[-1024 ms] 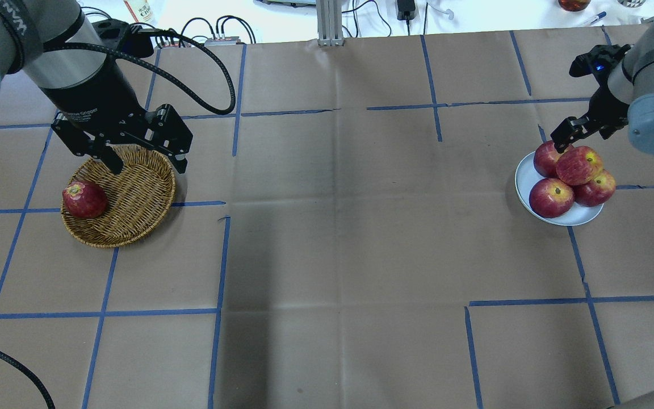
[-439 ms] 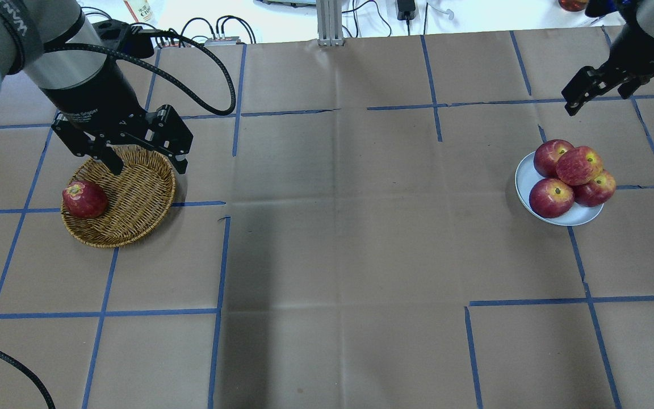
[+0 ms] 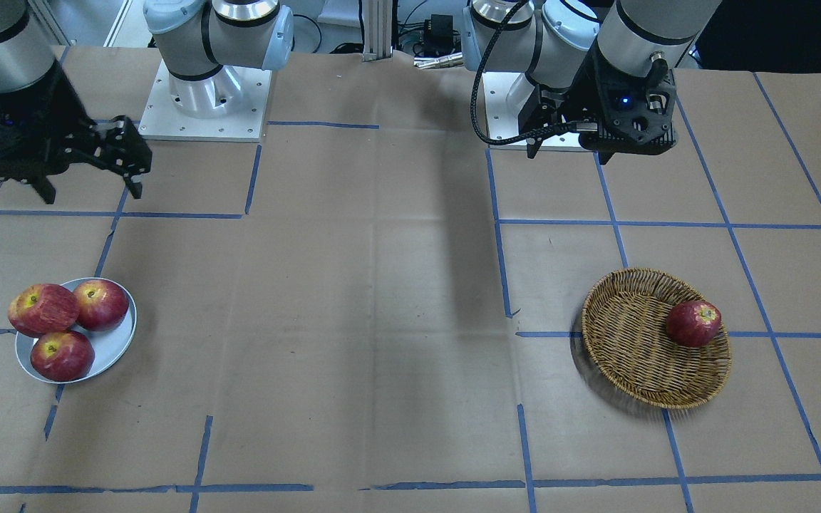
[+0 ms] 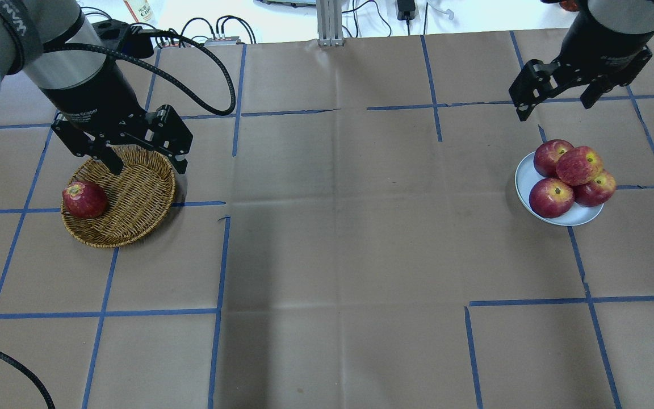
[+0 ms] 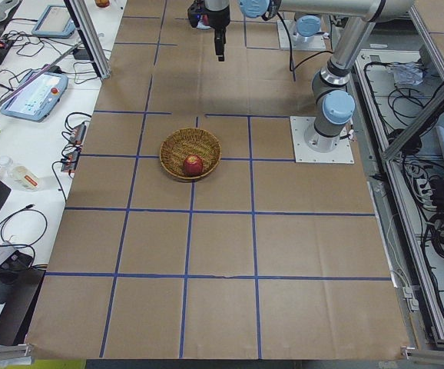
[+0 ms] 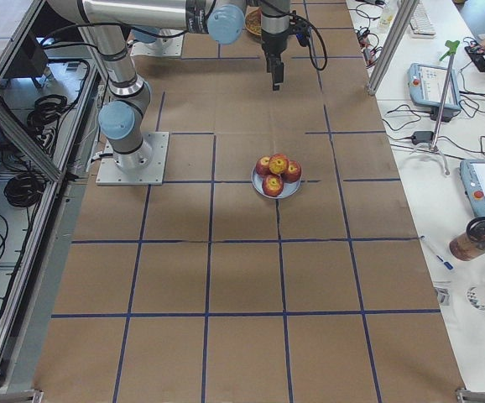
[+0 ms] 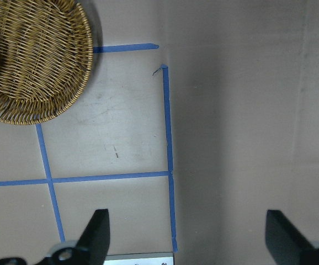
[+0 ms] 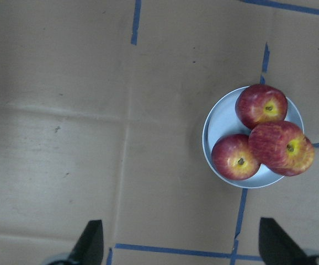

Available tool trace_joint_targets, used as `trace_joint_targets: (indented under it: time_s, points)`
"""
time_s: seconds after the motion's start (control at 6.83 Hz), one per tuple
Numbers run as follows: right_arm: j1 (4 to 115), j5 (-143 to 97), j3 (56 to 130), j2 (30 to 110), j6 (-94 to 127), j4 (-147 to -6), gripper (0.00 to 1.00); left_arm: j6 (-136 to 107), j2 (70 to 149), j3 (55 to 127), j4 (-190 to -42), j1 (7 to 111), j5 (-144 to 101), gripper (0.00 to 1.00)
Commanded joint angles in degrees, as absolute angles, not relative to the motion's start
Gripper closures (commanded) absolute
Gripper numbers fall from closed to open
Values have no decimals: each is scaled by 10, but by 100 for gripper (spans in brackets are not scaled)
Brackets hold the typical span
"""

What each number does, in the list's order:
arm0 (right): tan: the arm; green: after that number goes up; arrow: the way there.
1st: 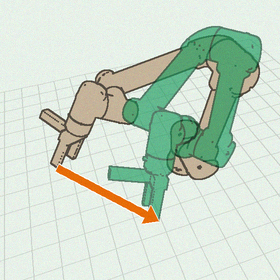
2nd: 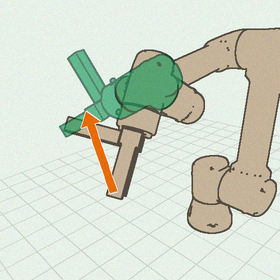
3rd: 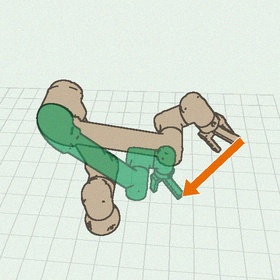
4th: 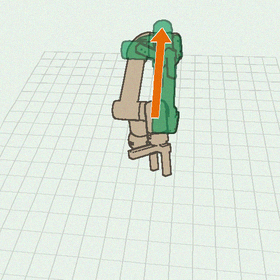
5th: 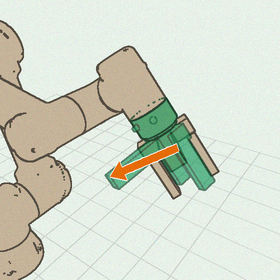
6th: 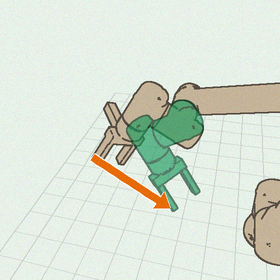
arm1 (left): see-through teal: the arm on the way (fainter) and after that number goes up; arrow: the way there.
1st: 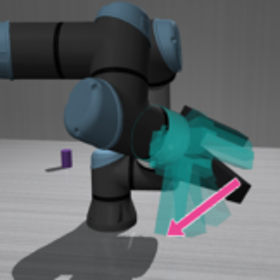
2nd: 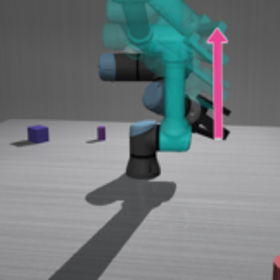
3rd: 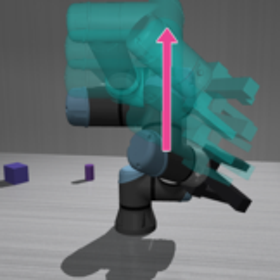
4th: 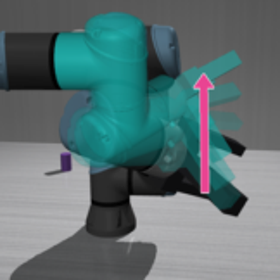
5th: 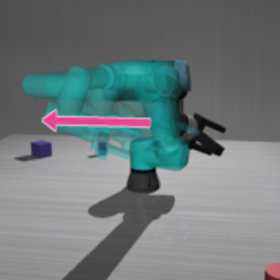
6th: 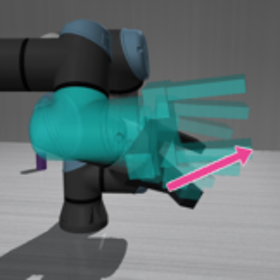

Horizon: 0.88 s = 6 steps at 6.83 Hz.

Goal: Transfer apple from basket to plate

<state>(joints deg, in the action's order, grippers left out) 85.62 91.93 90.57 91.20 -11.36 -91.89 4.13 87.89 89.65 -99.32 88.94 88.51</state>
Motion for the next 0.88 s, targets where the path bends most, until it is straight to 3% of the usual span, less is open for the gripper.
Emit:
trace_joint_targets:
  time_s: [0.0, 0.73]
  points:
    - [922, 918, 910, 925, -48, -888, 0, 41, 879, 896, -993, 889, 885, 1]
    - [917, 913, 929, 934, -47, -889, 0, 43, 878, 896, -992, 889, 885, 1]
